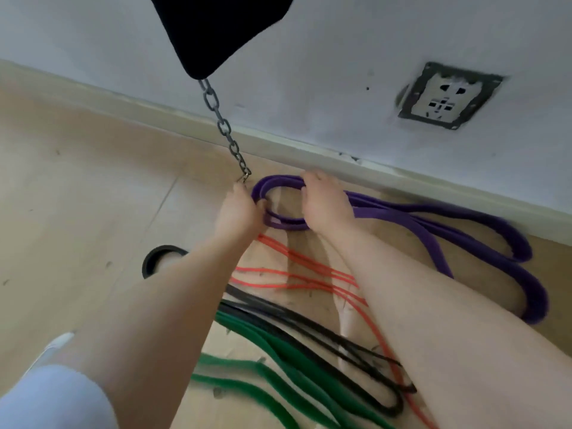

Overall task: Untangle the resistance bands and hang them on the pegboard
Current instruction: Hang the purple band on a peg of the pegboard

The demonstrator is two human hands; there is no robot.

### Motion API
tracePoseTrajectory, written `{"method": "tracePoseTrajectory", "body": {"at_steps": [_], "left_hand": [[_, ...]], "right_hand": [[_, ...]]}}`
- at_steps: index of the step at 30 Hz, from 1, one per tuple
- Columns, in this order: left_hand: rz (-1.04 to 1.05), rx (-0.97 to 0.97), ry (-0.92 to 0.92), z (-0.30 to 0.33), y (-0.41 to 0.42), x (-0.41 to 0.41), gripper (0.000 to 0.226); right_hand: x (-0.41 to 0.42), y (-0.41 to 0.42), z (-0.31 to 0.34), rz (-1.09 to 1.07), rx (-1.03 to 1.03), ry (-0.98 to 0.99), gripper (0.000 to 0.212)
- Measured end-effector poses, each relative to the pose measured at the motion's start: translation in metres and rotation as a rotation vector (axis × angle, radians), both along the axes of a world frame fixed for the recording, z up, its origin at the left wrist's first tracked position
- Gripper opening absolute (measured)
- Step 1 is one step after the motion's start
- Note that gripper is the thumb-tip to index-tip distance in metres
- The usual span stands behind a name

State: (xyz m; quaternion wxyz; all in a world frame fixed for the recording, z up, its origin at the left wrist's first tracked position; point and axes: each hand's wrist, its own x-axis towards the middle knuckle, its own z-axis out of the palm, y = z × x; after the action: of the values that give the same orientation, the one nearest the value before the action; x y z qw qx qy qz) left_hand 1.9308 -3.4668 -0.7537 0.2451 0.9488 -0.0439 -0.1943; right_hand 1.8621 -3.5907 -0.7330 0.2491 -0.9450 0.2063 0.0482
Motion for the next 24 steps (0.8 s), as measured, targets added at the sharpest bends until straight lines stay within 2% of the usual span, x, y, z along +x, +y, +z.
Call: {"method": "tracePoseTrajectory", "body": {"at_steps": [2,4,7,10,13,17,20,24], "left_hand": [[-0.004,0.008,0.053,-0.025,-0.002,0.012,0.044],[0.02,-0.089,0.108,-0.048,-0.005,0.016,0.037],[0.08,-0.295,0.15,-0.049,-0.009,0.017,0.018],[0.068,-0.551,0.234,-0.008,-0.011,0.013,0.014],[-0.103,-0.702,0.281,0.071,-0.023,-0.006,0.016],[-0.392,-0.69,0.278,0.2,-0.047,-0.035,0.02],[-0.478,-0.709,0.305,0.311,-0.054,-0.056,0.029],[-0.656,-0.678,0.335,0.468,-0.041,-0.097,0.033]], "right_hand": [[0.03,0.001,-0.015,0.078,-0.038,0.052,0.049],[0.047,0.009,-0.031,0.168,-0.119,0.159,0.058],[0.053,0.01,-0.041,0.175,-0.237,0.147,0.041],[0.039,-0.004,-0.006,-0.078,0.024,-0.032,0.026],[-0.001,-0.021,0.068,-0.129,0.177,-0.154,0.019],[-0.062,-0.039,0.196,-0.216,0.25,-0.182,0.022],[-0.099,-0.039,0.303,-0.36,0.301,-0.196,0.017],[-0.144,-0.028,0.46,-0.5,0.311,-0.299,0.022]]}}
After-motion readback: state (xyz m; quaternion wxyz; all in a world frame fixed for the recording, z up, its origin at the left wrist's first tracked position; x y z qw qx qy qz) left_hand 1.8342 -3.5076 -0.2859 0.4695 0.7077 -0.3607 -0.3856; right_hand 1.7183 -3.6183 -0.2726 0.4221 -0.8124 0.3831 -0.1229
